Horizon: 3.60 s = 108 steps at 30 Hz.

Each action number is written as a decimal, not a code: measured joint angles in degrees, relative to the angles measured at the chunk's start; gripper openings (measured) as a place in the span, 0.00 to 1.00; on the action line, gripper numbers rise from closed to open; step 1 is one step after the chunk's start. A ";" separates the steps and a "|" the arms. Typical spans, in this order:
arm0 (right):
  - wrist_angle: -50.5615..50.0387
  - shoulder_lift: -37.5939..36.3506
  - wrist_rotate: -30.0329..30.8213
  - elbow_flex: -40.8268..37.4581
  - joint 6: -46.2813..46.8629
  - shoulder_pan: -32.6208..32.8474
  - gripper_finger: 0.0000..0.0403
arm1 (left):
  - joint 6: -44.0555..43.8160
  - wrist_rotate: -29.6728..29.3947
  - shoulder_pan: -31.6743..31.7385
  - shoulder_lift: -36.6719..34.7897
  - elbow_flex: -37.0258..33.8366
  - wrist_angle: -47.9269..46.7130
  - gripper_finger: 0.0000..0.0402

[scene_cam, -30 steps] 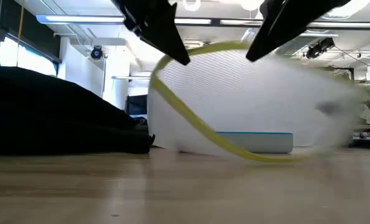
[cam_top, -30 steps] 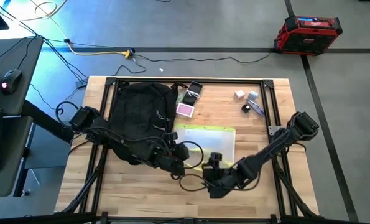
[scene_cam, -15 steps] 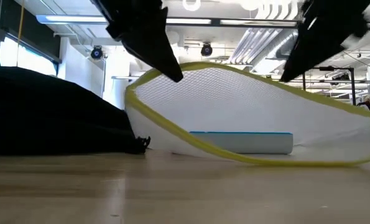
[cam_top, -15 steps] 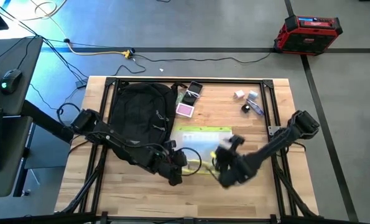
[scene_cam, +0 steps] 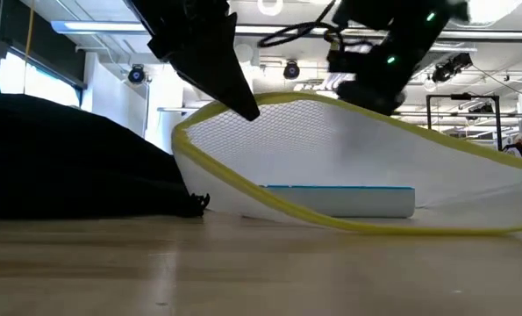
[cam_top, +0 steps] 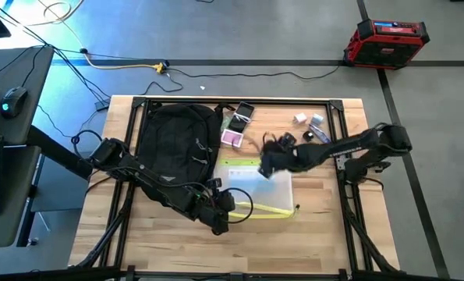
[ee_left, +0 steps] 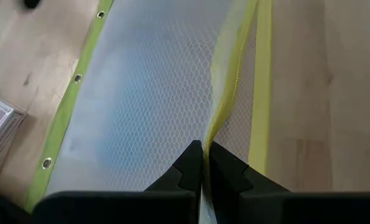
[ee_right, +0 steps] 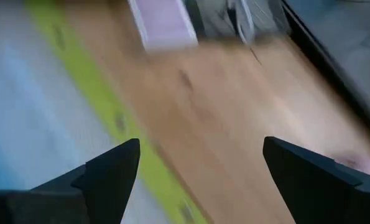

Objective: Unpack backpack
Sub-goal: Put the deck of cards into the transparent zip bag

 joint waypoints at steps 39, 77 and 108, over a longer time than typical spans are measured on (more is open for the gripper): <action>43.16 30.47 -35.11 6.84 -33.18 -22.26 0.92 | -2.05 6.35 0.91 -0.02 0.00 -1.10 0.00; 28.92 25.35 -30.66 3.05 -31.99 -20.67 0.89 | -0.98 5.79 0.36 -0.09 0.00 -1.53 0.00; 3.35 -4.94 -27.78 2.73 -8.90 12.18 0.70 | -3.99 0.97 0.17 -0.09 0.02 -0.78 0.00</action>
